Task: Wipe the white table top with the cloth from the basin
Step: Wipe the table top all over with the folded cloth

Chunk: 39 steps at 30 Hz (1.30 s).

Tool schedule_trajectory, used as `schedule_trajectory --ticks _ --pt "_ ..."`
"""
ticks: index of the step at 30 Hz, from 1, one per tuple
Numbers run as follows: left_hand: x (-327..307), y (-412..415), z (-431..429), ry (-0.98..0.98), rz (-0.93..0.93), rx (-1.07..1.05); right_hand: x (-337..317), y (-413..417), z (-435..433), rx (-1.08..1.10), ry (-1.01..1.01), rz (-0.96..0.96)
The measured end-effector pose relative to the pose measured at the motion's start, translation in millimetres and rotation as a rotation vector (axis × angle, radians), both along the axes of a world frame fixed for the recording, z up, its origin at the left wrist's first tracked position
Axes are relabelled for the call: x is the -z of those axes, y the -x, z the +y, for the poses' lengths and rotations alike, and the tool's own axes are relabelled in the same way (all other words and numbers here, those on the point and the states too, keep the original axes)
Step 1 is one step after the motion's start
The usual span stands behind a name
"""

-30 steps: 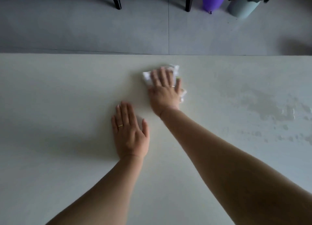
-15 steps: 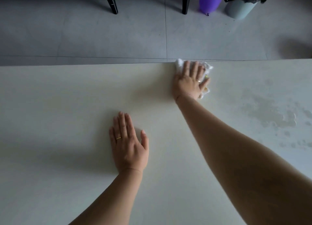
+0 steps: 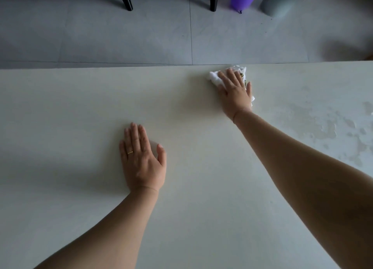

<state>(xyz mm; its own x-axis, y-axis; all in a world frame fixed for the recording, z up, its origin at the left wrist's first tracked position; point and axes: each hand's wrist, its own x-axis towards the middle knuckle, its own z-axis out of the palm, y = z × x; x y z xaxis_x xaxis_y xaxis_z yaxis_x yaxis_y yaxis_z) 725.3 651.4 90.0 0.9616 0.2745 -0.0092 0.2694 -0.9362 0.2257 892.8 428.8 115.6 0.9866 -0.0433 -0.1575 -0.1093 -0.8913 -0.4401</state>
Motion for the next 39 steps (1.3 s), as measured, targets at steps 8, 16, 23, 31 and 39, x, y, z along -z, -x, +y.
schedule_trajectory --ticks 8,16,23,31,39 --pt "-10 2 -2 0.065 0.046 -0.01 -81 53 -19 0.587 -1.629 0.281" --pt "-103 -17 -94 1.594 0.396 -0.317 -109 125 -24 0.281 -1.674 0.503" --pt "-117 -20 -125 1.515 0.164 -0.389 -102 145 -42 0.479 -1.286 0.268" --pt "-88 -24 -154 1.074 0.049 -0.148 -69 141 -72 0.495 -0.66 0.026" --pt "-42 -29 -144 0.224 -0.094 0.163 -29 142 -71 0.259 0.1 -0.062"
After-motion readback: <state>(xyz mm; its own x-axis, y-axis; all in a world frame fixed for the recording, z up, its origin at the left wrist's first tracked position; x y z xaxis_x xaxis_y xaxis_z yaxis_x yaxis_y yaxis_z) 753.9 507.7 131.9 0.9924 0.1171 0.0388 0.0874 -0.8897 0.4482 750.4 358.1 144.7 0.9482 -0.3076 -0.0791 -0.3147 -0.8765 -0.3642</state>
